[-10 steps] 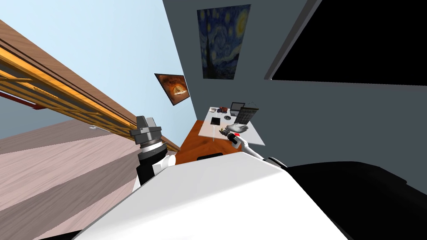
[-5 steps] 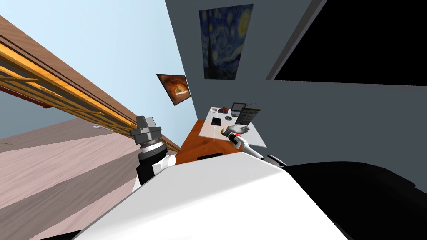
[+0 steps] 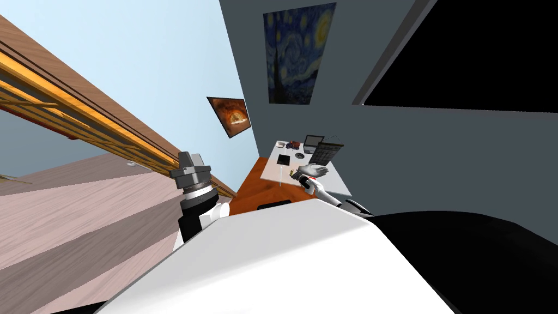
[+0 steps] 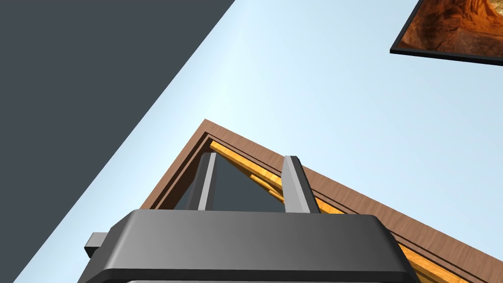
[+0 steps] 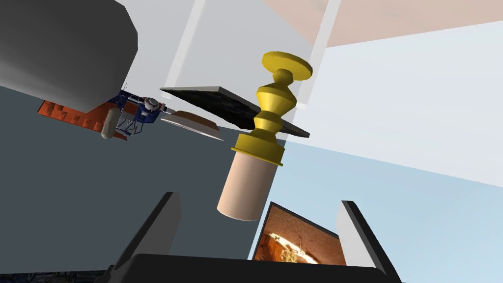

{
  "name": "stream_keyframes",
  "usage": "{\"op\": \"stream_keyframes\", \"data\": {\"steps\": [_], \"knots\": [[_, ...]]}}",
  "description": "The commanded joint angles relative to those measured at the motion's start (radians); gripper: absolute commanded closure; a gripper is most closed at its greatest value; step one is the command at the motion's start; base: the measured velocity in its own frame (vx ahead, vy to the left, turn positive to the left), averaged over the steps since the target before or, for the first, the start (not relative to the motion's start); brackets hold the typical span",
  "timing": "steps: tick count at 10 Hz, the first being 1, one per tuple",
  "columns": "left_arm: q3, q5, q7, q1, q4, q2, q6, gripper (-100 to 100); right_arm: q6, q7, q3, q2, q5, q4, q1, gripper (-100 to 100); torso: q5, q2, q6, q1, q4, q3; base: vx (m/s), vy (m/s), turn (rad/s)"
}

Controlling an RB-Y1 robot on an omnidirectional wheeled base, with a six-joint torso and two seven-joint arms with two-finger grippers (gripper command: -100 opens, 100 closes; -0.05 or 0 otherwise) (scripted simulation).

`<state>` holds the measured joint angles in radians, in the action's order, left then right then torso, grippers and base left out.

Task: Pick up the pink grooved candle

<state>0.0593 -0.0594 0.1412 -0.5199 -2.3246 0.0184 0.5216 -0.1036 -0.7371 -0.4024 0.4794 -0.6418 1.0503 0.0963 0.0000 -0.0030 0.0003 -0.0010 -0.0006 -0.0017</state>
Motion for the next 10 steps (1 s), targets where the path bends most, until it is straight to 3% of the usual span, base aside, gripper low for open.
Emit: {"op": "stream_keyframes", "data": {"steps": [1,4,5,6,7,9,10], "knots": [[0.0,0.0,0.0,0.0,0.0,0.0,0.0,0,0.003,-0.021,-0.013,0.004,-0.037,-0.043,0.007,-100,0.0,0.0,0.0,0.0,0.0,0.0,0.065,-0.016,0.097],[0.0,0.0,0.0,0.0,0.0,0.0,0.0,0,-0.002,-0.04,-0.018,-0.006,-0.07,-0.095,0.022,-100,0.0,-0.001,0.0,0.0,0.0,-0.001,0.056,-0.014,0.055],[0.0,0.0,0.0,0.0,0.0,0.0,0.0,0,0.006,-0.03,-0.024,0.003,-0.06,-0.072,0.015,-100,0.0,0.0,0.0,0.0,0.0,0.0,0.018,-0.005,0.013],[0.0,0.0,0.0,0.0,0.0,0.0,0.0,0,0.008,-0.03,-0.026,0.004,-0.061,-0.072,0.016,0,0.0,0.001,0.0,0.001,0.0,0.001,0.0,0.0,0.0],[0.0,0.0,0.0,0.0,0.0,0.0,0.0,0,0.007,-0.054,-0.015,-0.026,-0.075,-0.071,0.005,-100,0.0,0.002,0.0,0.001,0.0,0.001,0.07,-0.017,-0.095],[0.0,0.0,0.0,0.0,0.0,0.0,0.0,0,0.006,-0.089,0.002,-0.07,-0.097,-0.068,-0.012,-100,0.0,-0.003,0.0,-0.001,-0.001,-0.002,0.118,-0.038,-0.083],[0.0,0.0,0.0,0.0,0.0,0.0,0.0,0,0.009,-0.077,-0.005,-0.059,-0.09,-0.069,-0.005,-100,0.0,-0.005,0.0,-0.001,-0.001,-0.003,0.054,-0.018,-0.007]]}}
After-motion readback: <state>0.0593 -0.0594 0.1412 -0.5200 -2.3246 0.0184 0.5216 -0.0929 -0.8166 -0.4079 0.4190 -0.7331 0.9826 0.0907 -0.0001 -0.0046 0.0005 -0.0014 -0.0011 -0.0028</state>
